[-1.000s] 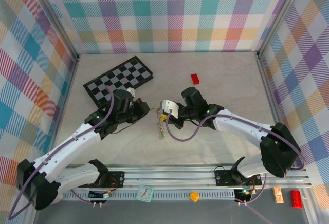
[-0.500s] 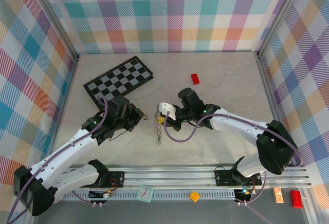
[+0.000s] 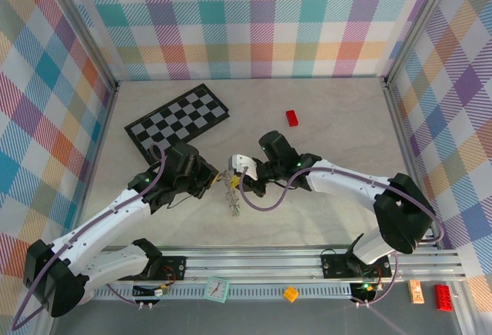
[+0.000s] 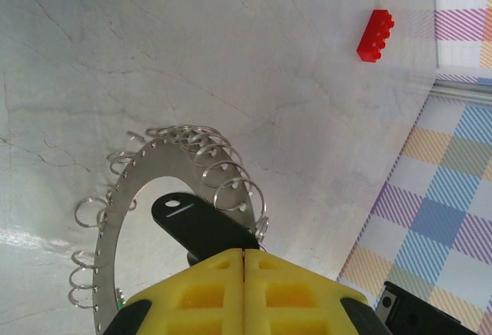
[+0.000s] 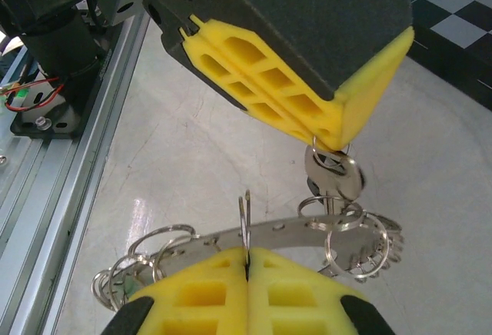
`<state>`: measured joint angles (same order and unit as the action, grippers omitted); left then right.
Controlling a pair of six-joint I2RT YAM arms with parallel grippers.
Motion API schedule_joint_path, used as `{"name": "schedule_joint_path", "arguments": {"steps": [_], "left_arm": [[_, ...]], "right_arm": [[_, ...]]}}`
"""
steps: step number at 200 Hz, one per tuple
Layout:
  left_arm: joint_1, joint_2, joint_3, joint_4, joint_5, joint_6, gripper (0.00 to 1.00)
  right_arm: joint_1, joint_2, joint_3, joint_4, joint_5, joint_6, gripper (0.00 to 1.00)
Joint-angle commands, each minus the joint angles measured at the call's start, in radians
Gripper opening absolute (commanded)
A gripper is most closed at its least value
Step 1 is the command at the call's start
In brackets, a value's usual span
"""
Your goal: Put the keys on the keyring
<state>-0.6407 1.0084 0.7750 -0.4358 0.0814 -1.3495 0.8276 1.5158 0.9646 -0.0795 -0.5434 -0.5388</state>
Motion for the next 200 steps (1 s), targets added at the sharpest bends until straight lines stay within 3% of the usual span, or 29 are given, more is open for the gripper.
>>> {"name": "schedule_joint_path", "arguments": {"steps": [1,200], "left_arm": [[-0.008,0.0,-0.007,0.023,0.026,-0.024,0.0],[-0.017,-0.014,-0.02,0.042,0.072,-0.001,0.0]], "right_arm": [[0.008,0.016,0.039,0.037,-0.034,0.002,0.0],[0.002,0.068,0.053,0.085,0.058,0.019,0.0]]}}
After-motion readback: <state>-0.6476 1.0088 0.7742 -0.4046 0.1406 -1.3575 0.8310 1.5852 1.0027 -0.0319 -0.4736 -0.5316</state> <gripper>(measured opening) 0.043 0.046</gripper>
